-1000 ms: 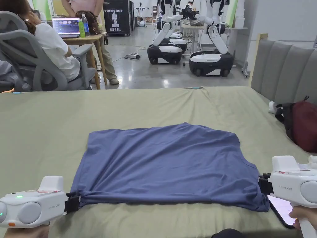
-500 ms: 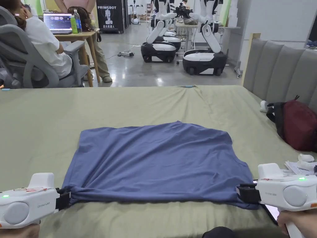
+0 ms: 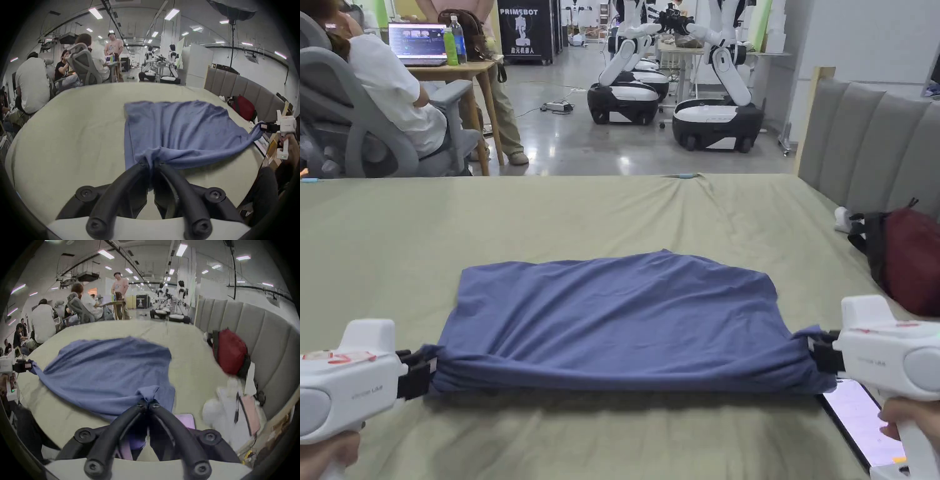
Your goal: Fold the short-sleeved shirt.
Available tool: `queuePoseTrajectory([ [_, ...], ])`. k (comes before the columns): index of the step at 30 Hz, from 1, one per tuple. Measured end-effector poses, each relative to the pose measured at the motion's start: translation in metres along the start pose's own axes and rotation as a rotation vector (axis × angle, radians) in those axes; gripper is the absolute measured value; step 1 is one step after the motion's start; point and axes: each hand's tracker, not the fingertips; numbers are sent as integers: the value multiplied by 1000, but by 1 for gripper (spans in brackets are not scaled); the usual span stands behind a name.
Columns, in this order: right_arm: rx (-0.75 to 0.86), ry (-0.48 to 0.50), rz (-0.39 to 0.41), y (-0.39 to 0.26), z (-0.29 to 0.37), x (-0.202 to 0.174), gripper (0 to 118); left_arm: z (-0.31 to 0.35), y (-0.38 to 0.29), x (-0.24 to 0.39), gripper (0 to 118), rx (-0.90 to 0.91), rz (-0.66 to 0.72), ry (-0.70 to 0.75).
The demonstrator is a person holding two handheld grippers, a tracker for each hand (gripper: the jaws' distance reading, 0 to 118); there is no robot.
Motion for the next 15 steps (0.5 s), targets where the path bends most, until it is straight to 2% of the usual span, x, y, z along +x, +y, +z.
queuePoseTrajectory([
  [7,60,-47,36,102,-89,6,2,-75,85,-17,4,16,-47,36],
  [12,15,-78,61,130,-187,-1,2,-169,103,-26,4,-108,-72,68],
  [15,-92,-103,23,123,-235,0,2,-213,92,-28,4,-209,-73,91],
])
